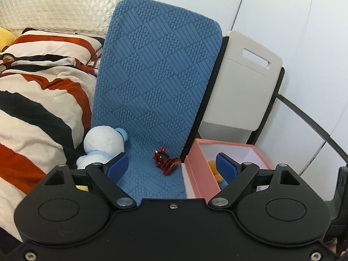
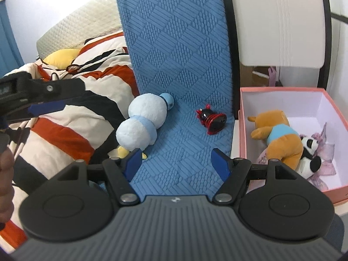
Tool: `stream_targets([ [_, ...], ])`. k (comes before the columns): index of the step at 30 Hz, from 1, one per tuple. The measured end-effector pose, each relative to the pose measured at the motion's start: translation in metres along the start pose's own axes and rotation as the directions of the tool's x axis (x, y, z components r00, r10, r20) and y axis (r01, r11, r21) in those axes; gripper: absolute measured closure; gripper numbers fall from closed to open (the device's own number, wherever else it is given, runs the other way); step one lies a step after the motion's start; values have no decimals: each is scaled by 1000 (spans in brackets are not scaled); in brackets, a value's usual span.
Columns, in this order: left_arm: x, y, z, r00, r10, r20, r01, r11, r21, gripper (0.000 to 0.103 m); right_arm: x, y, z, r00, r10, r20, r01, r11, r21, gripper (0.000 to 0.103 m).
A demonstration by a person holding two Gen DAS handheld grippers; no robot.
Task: Organize objects
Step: 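Withdraw both tools from the box back toward the seat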
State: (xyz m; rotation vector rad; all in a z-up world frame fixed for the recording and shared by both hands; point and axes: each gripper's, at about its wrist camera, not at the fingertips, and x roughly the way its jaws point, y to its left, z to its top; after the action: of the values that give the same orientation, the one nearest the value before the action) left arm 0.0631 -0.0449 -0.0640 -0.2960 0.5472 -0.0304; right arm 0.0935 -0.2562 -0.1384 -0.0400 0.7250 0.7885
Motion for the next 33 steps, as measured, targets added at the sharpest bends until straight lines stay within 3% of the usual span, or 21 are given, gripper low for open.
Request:
stream_targets([
  [12,4,0,-9,1000,-5,-28,5,1000,-11,1,9,-1,-3,999,-15,-28,16,999,35,30],
  [13,6,0,-10,999,-4,-35,4,1000,-13,1,10,-1,-3,999,-19,-31,20,999,33,26],
  [15,9,3,-11,999,-2,-42,0,1000,-29,0,12,-1,-4,999,-22,-27,22,1000,21,3],
  [16,10,5,-12,999,1,-42,-2,999,-39,0,13,-2,-4,999,-26,-26,27,999,17,0],
  [20,19,11,-14,998,40,-51,-42,998,-45,0,17,-3,-5,999,-9,-36,10,1000,26,0],
  [27,49,21,-26,999,23,-46,-25,998,-55,0,31,-9,-9,1000,-7,-23,9,999,51,0],
  [33,84,39,-34,996,73,-48,-76,994,-82,0,56,-15,-18,999,-27,-37,29,999,41,0],
])
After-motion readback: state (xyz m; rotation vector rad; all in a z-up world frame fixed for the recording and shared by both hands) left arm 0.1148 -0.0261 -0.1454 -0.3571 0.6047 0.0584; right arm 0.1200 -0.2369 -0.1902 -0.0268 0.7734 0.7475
